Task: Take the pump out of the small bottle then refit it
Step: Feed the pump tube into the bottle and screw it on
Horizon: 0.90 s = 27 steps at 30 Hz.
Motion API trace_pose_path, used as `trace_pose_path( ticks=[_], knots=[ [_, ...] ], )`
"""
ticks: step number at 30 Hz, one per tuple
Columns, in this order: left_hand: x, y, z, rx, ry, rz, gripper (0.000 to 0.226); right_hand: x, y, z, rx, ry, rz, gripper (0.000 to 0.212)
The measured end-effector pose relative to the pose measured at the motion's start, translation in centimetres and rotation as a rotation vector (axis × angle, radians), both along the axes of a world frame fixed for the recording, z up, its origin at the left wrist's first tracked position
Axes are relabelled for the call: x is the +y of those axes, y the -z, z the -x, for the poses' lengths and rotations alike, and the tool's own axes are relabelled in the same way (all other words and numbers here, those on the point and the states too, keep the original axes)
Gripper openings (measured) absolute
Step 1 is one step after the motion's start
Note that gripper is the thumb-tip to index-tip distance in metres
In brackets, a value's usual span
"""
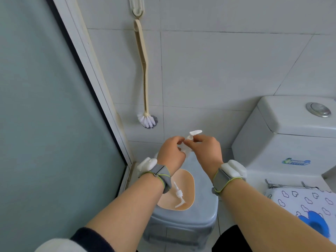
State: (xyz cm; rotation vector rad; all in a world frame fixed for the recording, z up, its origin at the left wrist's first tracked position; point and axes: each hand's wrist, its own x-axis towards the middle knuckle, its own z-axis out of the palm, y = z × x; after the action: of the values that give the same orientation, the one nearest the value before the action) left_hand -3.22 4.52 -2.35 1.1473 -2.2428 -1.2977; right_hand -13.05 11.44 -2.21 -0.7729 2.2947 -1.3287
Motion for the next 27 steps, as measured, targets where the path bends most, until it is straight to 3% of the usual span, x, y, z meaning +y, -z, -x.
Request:
trace_pose_path(
  ticks=[16, 27],
  knots=[
    [-1.8, 5.3, 1.5, -0.13, 0.075, -0.077, 0.049, -1.4, 4.6, 0.5, -0.025, -0.053, -0.183, 0.028],
    [-1.7, 5.5, 1.3, -0.141, 0.055, -0.126, 0.053, -1.4, 5.2, -0.2, 0.09, -0.114, -0.306, 0.034]
  ],
)
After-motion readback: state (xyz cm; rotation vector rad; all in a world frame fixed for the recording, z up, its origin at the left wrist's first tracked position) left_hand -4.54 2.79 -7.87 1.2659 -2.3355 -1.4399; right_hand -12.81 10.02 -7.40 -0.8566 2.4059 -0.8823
